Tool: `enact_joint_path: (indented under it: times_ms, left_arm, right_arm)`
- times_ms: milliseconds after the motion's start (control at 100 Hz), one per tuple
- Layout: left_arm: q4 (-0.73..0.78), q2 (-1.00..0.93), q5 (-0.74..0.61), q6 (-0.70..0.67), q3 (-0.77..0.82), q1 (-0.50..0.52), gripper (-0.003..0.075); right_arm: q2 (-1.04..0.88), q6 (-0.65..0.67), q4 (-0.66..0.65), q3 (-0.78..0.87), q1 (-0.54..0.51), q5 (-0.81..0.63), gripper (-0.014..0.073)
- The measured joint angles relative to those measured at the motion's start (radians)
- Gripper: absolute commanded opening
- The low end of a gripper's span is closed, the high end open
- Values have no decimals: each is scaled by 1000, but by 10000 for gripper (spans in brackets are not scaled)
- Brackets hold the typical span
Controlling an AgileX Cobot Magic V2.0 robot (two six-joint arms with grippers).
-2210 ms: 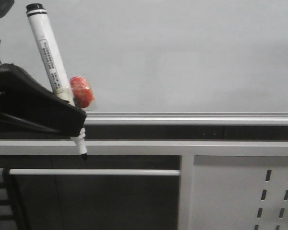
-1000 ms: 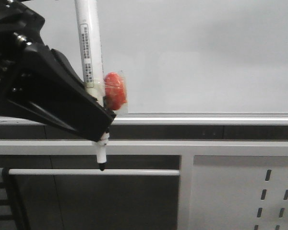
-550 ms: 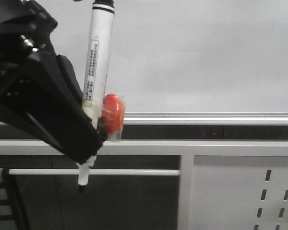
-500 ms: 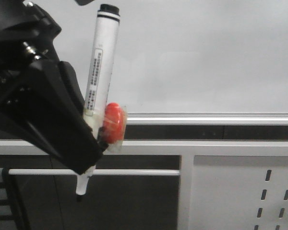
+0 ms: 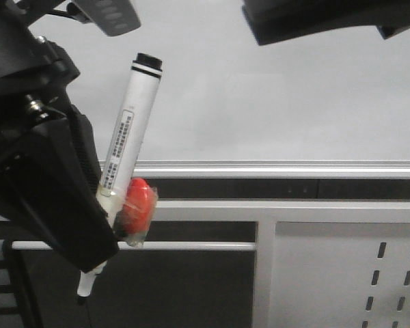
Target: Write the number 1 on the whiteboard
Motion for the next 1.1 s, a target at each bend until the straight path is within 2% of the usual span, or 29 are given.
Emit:
enact_joint_path:
  times_ms: [370,650,1100]
  left_arm:
    - [5,0,-5,0,-25,-58,-18]
    - [6,0,-8,0,-51,-60,-18]
    - [0,93,-2,-1,-75,-65,-18]
  right_arm:
    - [68,0,-2,-15,57,-18,288]
    - [127,0,0,-90,90,-28,284]
    - [192,0,1,-92,133,-57,278]
